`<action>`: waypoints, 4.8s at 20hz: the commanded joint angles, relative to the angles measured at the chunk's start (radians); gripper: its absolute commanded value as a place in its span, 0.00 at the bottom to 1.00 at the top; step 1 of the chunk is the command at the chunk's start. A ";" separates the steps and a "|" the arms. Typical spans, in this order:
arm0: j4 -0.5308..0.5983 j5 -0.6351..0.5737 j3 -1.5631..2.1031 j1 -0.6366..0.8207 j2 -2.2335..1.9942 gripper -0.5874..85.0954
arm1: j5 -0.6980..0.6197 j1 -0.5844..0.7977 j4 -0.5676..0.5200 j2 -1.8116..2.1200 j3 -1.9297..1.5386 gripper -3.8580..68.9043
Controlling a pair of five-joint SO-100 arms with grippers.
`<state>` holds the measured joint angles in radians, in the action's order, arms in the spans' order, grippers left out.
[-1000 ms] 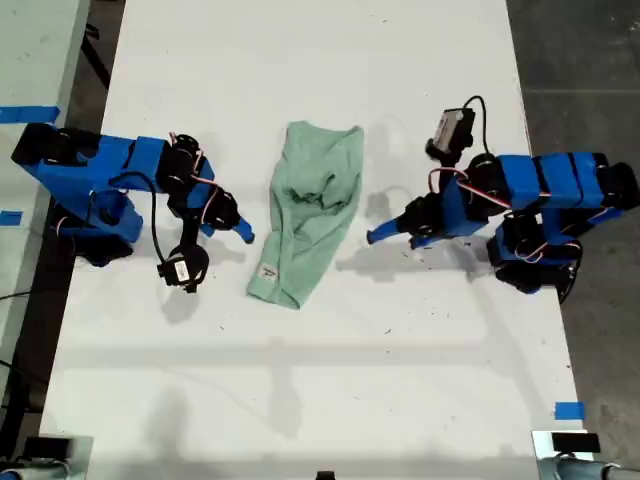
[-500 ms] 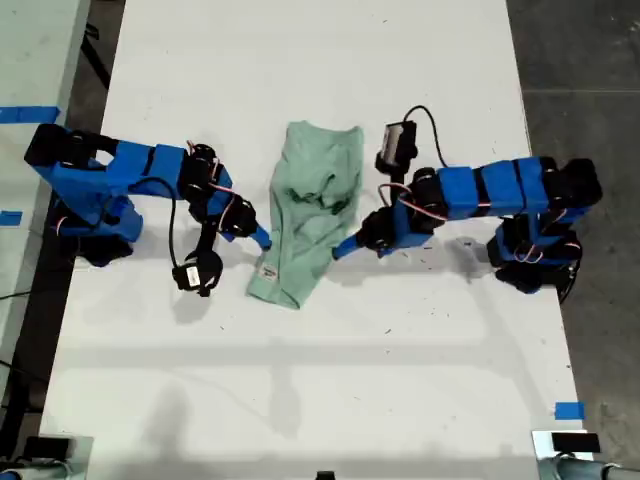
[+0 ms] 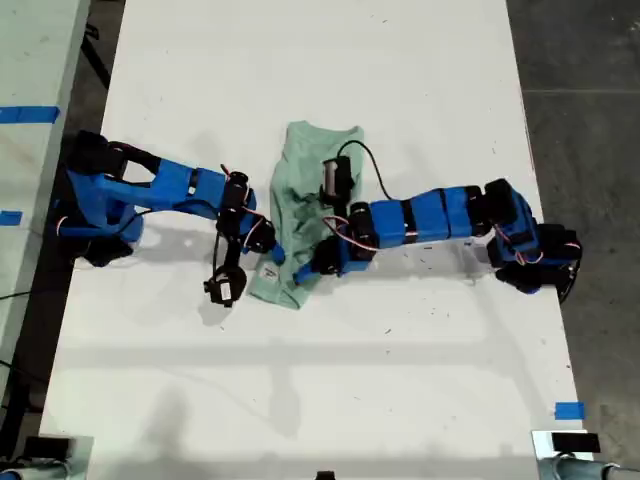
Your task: Fold tshirt
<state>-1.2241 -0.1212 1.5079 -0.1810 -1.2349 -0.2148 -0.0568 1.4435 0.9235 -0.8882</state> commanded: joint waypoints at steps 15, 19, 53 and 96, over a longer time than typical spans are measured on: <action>0.130 0.054 -0.155 -0.011 0.126 0.01 | -0.014 -0.029 -0.175 -0.249 0.095 0.02; 0.109 0.034 -0.253 -0.035 0.124 0.01 | -0.017 -0.052 -0.133 -0.153 0.069 0.02; -0.078 -0.008 -0.629 -0.051 0.287 0.01 | -0.032 -0.061 0.095 0.408 -0.026 0.46; 0.005 -0.037 -0.738 -0.207 0.140 0.01 | -0.133 -0.195 0.034 0.318 0.064 0.02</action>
<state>-1.2456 -0.1335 0.8253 -0.3820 -0.9863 -0.3344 -0.2378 1.4834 1.1428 -0.8498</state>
